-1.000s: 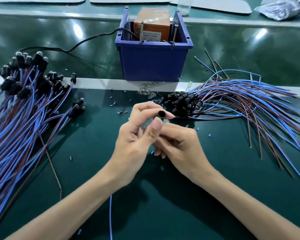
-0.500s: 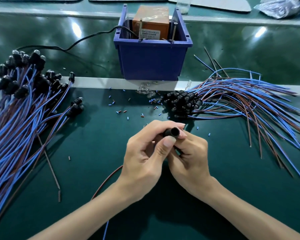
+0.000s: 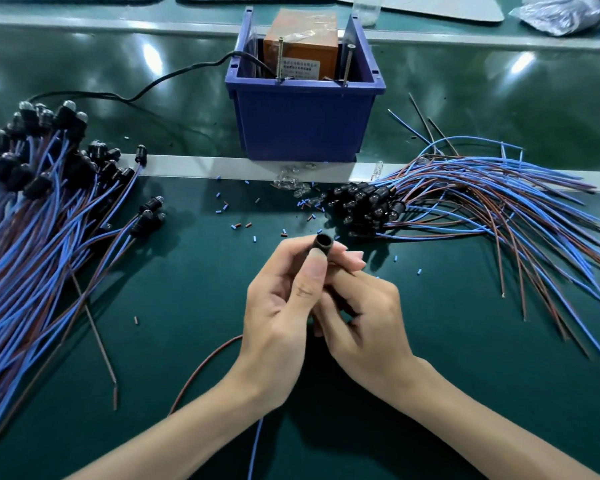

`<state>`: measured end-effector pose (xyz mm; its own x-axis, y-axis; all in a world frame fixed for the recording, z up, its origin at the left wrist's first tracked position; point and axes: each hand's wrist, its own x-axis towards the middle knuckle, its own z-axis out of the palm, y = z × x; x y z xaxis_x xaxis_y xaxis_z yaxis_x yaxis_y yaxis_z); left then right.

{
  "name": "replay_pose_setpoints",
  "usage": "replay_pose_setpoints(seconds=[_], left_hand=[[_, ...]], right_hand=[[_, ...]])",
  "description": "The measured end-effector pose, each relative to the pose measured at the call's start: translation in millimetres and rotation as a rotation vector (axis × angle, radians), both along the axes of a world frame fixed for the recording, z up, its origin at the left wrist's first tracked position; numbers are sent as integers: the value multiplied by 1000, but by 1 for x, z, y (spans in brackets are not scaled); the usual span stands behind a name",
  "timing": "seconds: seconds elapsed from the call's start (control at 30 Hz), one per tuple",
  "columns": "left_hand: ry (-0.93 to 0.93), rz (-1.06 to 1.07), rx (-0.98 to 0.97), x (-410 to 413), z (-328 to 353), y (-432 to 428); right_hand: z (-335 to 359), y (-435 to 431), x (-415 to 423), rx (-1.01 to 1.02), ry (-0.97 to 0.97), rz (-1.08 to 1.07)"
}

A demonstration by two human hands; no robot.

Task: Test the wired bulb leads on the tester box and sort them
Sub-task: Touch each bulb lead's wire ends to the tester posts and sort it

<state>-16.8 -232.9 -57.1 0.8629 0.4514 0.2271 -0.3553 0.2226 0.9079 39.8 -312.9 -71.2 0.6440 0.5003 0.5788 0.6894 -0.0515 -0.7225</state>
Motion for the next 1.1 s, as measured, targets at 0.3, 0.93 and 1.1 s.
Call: replay_pose_setpoints(seconds=[0.3,0.93,1.1], left_hand=[[132,-102,105,17,18,20],[229,47,-43,39,2,-5],[204,66,-136,34,-1,-7]], right_hand=[[9,6,6,-60,230,39],[0,22,-1,123,388,-243],[-2,22,0,75,366,-179]])
